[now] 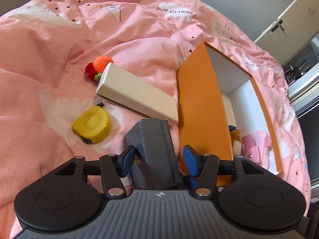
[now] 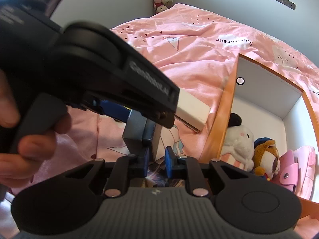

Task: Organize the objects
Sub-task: 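Grasp the dark grey box with the left tool while the right tool grasps the PHOTO CARD pack, then lift the dark grey box with the left tool while the right tool lifts the PHOTO CARD pack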

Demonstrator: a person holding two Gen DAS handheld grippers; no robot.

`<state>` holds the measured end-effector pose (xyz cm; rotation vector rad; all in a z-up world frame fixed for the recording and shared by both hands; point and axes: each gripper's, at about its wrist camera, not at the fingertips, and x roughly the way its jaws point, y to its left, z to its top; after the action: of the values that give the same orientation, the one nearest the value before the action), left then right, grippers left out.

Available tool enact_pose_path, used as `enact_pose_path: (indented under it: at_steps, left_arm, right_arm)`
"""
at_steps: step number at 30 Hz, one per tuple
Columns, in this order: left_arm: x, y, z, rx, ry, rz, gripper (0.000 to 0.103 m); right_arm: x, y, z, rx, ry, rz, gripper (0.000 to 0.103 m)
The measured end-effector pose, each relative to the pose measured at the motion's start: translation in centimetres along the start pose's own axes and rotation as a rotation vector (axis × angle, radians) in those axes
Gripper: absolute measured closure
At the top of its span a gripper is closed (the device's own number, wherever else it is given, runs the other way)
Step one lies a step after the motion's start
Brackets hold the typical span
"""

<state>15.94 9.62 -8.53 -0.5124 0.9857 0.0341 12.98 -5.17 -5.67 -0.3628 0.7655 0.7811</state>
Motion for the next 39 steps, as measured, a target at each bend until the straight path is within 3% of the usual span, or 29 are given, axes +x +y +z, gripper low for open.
enact_pose_path:
  at_steps: [1, 10, 15, 17, 19, 22, 26, 33, 36, 39]
  left_arm:
    - [0.1, 0.0, -0.1, 0.005, 0.002, 0.009, 0.052]
    - [-2.3, 0.9, -1.2, 0.020, -0.016, -0.033, 0.060]
    - [-3.8, 0.0, -1.7, 0.069, -0.039, -0.049, 0.061]
    - [-4.0, -0.2, -1.9, 0.087, -0.043, -0.034, 0.061]
    - [-3.9, 0.0, -2.0, 0.081, -0.037, -0.027, 0.061]
    - [-3.7, 0.6, -2.3, 0.067, -0.027, -0.014, 0.061]
    - [-3.5, 1.1, -2.6, 0.053, -0.020, -0.007, 0.061]
    - [-3.4, 1.3, -2.9, 0.055, -0.017, -0.002, 0.061]
    - [-3.5, 1.2, -3.0, 0.065, -0.020, -0.001, 0.061]
    - [-3.4, 1.0, -3.1, 0.074, -0.022, 0.003, 0.061]
  right_arm:
    - [-0.1, -0.1, 0.0, 0.004, 0.000, 0.005, 0.083]
    - [-3.3, -3.7, -1.9, 0.100, 0.049, -0.030, 0.079]
    - [-2.5, -5.8, -2.9, 0.191, 0.123, -0.028, 0.064]
    - [-1.7, -6.4, -3.2, 0.237, 0.141, 0.001, 0.054]
    - [-0.6, -7.2, -3.5, 0.308, 0.168, 0.041, 0.052]
    - [0.8, -8.1, -4.0, 0.400, 0.193, 0.117, 0.051]
    - [1.3, -8.0, -3.8, 0.425, 0.201, 0.142, 0.057]
    - [-2.0, -6.5, -2.9, 0.311, 0.192, 0.162, 0.078]
    - [-4.3, -5.6, -2.7, 0.214, 0.198, 0.105, 0.078]
    - [-5.7, -5.3, -2.7, 0.148, 0.237, 0.102, 0.078]
